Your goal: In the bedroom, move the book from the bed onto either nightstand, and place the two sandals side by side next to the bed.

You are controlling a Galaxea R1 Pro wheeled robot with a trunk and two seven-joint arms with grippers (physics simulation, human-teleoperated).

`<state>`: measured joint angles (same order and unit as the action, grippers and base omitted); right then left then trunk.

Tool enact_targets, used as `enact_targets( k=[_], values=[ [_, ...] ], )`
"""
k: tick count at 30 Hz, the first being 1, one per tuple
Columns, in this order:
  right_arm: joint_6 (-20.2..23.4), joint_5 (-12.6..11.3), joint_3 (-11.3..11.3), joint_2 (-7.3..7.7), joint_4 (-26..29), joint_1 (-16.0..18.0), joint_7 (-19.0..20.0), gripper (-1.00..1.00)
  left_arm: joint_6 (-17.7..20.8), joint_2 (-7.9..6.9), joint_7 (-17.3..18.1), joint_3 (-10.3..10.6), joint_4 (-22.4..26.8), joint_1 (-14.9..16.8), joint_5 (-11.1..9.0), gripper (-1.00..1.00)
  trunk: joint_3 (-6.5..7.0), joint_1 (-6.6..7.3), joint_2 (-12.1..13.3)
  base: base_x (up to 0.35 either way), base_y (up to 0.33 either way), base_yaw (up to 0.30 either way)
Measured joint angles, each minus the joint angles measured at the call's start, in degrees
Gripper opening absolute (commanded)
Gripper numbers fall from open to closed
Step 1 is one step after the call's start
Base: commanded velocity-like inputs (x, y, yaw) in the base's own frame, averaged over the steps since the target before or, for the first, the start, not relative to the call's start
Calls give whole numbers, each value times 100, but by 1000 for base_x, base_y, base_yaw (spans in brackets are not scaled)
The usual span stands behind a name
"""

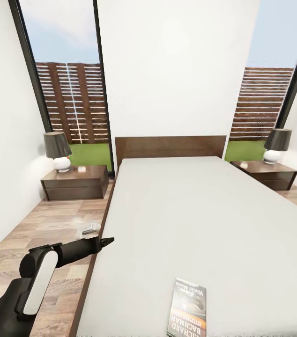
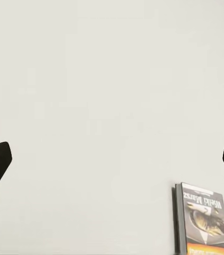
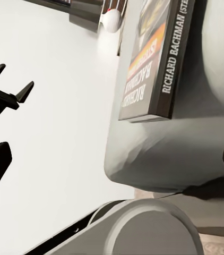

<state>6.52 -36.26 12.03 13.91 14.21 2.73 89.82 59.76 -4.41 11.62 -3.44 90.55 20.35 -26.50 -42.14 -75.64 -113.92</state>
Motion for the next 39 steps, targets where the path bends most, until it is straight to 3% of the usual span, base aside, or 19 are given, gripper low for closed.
enact_targets(
  k=[15, 39],
  values=[
    [234, -5, -8, 5, 39, 173, 0, 100, 0, 2, 0, 1, -2, -7, 0, 100, -269, -330, -602, 0, 0, 0],
    [1225, -43, -23, 7, 776, 308, -1, 100, -68, 8, 25, 11, 4, -9, 1, 100, -305, -374, -682, 0, 0, 0]
  ],
)
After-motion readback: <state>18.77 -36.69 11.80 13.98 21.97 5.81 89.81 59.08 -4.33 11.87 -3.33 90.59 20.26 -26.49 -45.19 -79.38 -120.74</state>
